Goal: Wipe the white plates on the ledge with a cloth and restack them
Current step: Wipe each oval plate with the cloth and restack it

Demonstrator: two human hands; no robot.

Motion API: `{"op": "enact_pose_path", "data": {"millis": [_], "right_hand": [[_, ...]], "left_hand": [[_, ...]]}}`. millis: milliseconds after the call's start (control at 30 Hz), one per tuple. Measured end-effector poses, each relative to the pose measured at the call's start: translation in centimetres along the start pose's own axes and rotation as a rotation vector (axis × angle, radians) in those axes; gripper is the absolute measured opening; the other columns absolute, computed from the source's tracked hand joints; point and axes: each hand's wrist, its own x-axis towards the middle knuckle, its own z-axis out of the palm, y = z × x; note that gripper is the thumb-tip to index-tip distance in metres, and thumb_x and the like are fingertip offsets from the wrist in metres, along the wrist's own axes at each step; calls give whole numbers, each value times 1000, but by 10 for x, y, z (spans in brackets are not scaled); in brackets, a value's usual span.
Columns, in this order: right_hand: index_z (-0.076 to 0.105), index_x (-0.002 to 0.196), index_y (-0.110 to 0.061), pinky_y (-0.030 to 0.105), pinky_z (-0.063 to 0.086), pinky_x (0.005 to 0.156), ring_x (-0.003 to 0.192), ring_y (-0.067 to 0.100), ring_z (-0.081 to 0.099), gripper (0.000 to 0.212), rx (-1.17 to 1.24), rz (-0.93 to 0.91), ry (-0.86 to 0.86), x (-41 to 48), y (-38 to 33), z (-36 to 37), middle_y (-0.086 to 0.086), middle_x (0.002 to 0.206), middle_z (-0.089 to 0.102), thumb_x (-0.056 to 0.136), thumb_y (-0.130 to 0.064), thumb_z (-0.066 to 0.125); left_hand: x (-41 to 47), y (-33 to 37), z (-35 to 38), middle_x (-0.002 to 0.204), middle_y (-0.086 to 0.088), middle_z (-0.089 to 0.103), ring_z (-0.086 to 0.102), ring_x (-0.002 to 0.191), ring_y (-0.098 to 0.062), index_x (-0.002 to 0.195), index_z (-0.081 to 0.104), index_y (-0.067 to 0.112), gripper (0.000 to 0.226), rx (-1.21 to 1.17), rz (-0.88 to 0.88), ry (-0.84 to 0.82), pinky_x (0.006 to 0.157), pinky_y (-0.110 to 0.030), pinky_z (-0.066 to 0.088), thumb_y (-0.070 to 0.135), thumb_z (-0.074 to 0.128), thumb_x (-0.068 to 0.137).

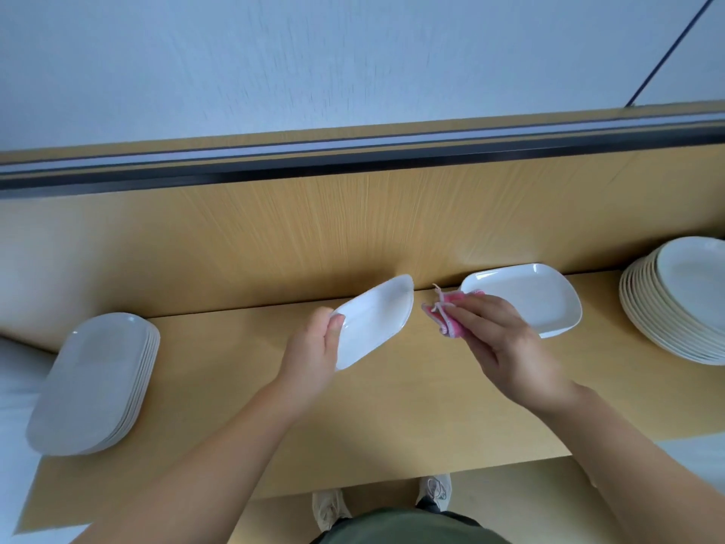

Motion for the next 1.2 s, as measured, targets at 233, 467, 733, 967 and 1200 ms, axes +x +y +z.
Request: {"op": "enact_pose_path", "data": {"millis": [233,467,733,967,1200], "right_hand": [[65,122,-2,43,44,103,116,30,58,32,-11,-64,-4,4,-6,6,10,122,64,97,-14,51],[65,124,-3,37,42,106,118,26,56,31,19,-85,-48,0,-11,15,8,123,64,96,-12,52],[65,125,-9,44,42,105,114,28,59,33,29,-54,-124,-5,-6,33,6,121,66,100,-19,46],[65,123,-12,43,49,93,119,23,56,29,15,-123,-246,17,-3,67,3,124,63,96,-11,55],[58,131,-16,56,46,95,126,34,51,46,-132,-109,-533,33,-9,117,5,135,59,97,-33,33]], "left_hand": [[-15,2,-3,68,-1,46,40,63,-15,81,49,9,28,-55,-105,-65,59,-31,31,25,40,102],[-19,-1,3,65,5,39,35,62,-12,71,40,16,32,-72,-187,-102,57,-26,29,25,40,102],[-7,-16,-12,92,3,64,56,77,-11,113,59,21,22,-38,-327,-376,62,-22,41,29,56,93],[-7,-22,-16,90,-6,68,63,82,-28,99,62,20,20,-52,-332,-400,71,-42,54,20,65,79],[-6,-18,-7,96,4,70,66,92,-17,100,61,37,34,-102,-364,-356,78,-40,57,7,65,84]]}}
